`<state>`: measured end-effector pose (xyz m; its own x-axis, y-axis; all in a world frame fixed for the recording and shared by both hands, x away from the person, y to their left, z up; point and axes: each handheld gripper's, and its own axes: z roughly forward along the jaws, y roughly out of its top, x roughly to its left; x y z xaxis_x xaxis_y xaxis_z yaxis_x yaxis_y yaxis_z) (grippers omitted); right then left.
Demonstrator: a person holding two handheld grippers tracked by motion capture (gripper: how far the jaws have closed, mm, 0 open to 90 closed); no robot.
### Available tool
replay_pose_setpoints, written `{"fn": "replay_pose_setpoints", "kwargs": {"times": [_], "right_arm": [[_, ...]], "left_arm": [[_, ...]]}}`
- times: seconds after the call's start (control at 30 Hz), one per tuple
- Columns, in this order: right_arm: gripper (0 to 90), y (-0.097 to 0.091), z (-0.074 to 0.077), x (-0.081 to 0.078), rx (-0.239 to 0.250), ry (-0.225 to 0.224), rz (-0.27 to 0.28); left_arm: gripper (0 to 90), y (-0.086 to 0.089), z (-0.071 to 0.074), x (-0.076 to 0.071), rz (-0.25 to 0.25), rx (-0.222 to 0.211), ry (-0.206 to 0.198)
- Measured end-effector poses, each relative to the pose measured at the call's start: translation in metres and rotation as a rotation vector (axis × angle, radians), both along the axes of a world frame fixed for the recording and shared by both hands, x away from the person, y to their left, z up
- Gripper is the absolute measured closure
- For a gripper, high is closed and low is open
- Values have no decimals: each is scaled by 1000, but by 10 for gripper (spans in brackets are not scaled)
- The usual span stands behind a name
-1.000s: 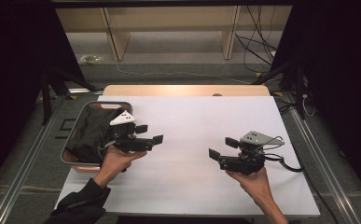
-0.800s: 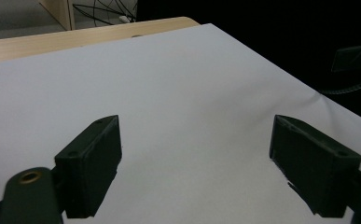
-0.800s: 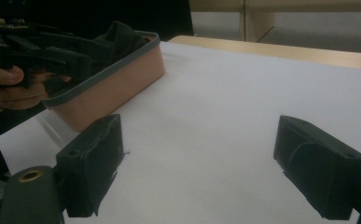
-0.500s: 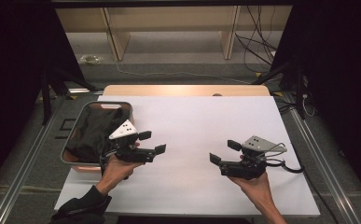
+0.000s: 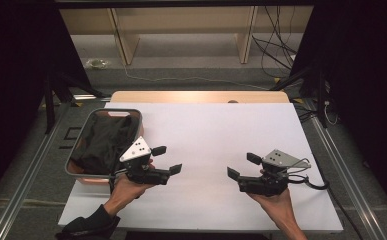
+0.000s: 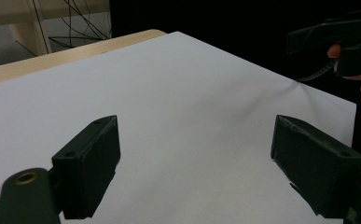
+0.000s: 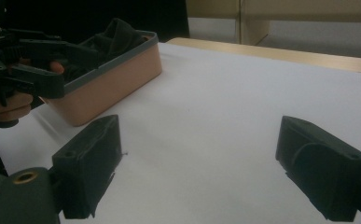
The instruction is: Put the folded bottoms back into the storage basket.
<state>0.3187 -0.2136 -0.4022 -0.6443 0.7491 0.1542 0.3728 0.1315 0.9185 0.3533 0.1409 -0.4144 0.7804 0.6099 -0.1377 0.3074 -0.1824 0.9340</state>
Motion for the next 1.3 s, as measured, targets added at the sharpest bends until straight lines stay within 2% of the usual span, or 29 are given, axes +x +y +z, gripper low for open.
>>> {"fn": "replay_pose_setpoints", "kwargs": {"times": [0.27, 0.4, 0.53, 0.67, 0.73, 1.1, 1.3], "right_arm": [[143, 0, -3, -7, -1, -11, 2], [143, 0, -5, -10, -5, -11, -3], [136, 1, -9, -15, -22, -12, -1], [124, 1, -12, -19, -27, -8, 0], [119, 0, -12, -21, -20, -6, -4], [109, -1, -11, -20, -10, -4, -6], [105, -3, -9, -20, -2, -16, -13]], "left_arm": [[121, 0, -3, -6, 1, -29, -18], [104, -2, -8, -11, -10, 2, -24], [104, -4, -12, -16, -20, 12, -2], [90, -5, -12, -22, -24, 45, -3], [85, -4, -10, -24, -25, 34, 1], [75, -5, -10, -20, -13, 33, -4], [75, -4, -10, -18, -7, 28, 8]]}}
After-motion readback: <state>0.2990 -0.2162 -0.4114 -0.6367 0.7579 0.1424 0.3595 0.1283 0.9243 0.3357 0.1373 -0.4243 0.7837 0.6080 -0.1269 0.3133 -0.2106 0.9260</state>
